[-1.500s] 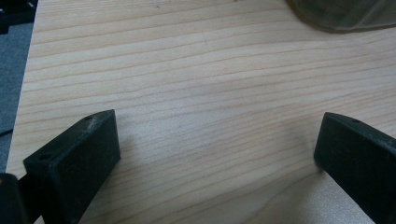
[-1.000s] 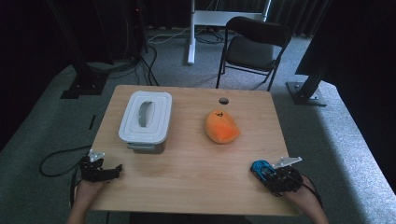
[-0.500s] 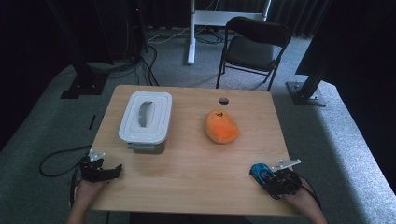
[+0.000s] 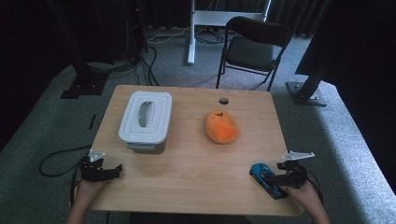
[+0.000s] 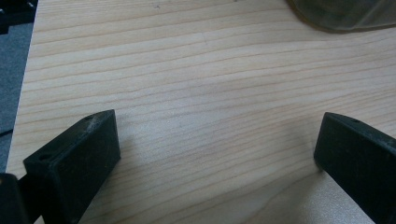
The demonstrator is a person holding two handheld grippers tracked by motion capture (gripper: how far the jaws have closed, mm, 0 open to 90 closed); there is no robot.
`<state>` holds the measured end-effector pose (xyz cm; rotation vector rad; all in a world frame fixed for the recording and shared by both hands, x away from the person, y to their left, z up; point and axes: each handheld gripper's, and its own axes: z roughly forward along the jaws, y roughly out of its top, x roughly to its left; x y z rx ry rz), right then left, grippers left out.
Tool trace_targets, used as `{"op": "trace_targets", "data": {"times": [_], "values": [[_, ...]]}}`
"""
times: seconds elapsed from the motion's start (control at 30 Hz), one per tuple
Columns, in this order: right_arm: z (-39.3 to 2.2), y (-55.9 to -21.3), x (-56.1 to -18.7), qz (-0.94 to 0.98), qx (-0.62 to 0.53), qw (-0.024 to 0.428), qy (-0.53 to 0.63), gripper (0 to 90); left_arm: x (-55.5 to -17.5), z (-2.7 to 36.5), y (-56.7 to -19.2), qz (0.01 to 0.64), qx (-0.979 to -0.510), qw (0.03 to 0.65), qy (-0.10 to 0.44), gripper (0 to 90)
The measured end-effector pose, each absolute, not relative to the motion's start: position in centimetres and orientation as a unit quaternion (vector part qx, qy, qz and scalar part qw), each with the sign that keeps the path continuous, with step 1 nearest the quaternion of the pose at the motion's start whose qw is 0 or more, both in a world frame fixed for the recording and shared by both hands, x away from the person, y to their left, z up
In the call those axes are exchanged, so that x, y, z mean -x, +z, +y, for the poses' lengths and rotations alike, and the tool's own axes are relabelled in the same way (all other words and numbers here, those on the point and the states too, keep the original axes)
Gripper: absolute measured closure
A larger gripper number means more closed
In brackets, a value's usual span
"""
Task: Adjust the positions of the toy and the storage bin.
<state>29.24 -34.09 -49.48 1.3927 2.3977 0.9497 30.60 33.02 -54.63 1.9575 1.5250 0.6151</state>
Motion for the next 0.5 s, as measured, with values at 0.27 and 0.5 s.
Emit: {"op": "trace_targets", "data": {"times": [0.27,0.5], "values": [[-33.3,-48.6,-30.3,0.799,-0.476,0.122,0.348,11.4,-30.6,33.0,-54.6,0.571,-0.733,0.289,0.231,0.7],[-32.6,-48.0,-31.7,0.788,-0.479,0.133,0.362,11.4,-30.6,33.0,-54.6,0.571,-0.733,0.289,0.230,0.7]]}}
